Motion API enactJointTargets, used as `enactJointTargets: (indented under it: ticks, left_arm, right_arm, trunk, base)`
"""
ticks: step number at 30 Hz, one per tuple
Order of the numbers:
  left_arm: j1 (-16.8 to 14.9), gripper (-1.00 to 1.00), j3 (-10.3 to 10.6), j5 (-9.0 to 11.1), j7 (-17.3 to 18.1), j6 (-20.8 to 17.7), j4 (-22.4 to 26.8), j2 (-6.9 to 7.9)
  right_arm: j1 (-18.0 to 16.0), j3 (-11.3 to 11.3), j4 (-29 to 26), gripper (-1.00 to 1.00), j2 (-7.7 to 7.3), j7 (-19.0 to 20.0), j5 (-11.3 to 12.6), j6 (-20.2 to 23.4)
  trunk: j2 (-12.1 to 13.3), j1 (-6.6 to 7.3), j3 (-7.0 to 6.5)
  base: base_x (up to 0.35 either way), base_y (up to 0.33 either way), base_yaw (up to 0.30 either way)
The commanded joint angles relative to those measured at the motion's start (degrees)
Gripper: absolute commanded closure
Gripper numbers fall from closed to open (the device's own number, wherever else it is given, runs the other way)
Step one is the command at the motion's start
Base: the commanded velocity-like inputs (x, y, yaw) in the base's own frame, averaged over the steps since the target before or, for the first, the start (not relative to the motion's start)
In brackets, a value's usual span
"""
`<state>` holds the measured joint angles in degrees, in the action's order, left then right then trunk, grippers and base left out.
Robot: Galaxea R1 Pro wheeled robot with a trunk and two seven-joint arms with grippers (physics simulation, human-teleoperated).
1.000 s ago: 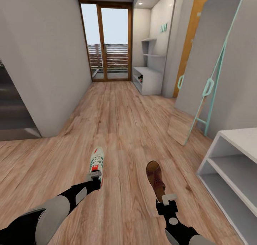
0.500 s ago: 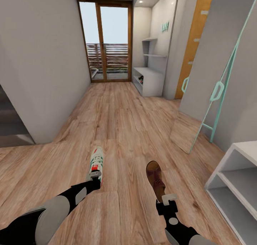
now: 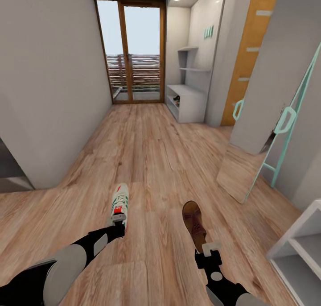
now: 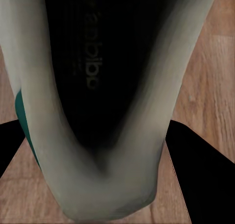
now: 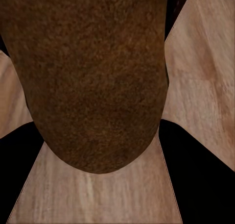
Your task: Pick up the two gym shoes and the two sandals from the corridor floor and place them onto the hallstand (shoe rack) in the corridor, making sure they are on the rack and not on the floor. Arrange them so the two gym shoes are next to each other and the two sandals are next to each other.
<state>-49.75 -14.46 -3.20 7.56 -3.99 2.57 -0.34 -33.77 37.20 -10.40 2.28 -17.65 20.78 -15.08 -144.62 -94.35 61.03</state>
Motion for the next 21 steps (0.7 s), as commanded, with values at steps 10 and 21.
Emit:
enactJointTargets:
  ticks: [10,21]
  left_arm:
    - [0.0,1.0,-0.5,-0.3,0.2,-0.9,0.2,-0.01]
    - [0.0,1.0,-0.1,-0.2,0.2,-0.9,0.2,-0.12]
  right_arm:
    - [0.0,0.6,0.0,1.0,0.07,-0.3,0.5,-0.2]
    - [-0.1,0.7,0.1,1.0,0.14,-0.1,0.5,-0.1]
  trunk:
    - [0.0,-0.02,0.05]
    - [0.0,-0.02,0.05]
  base:
    - [0.35,0.0,0.0]
    - [0.35,0.0,0.0]
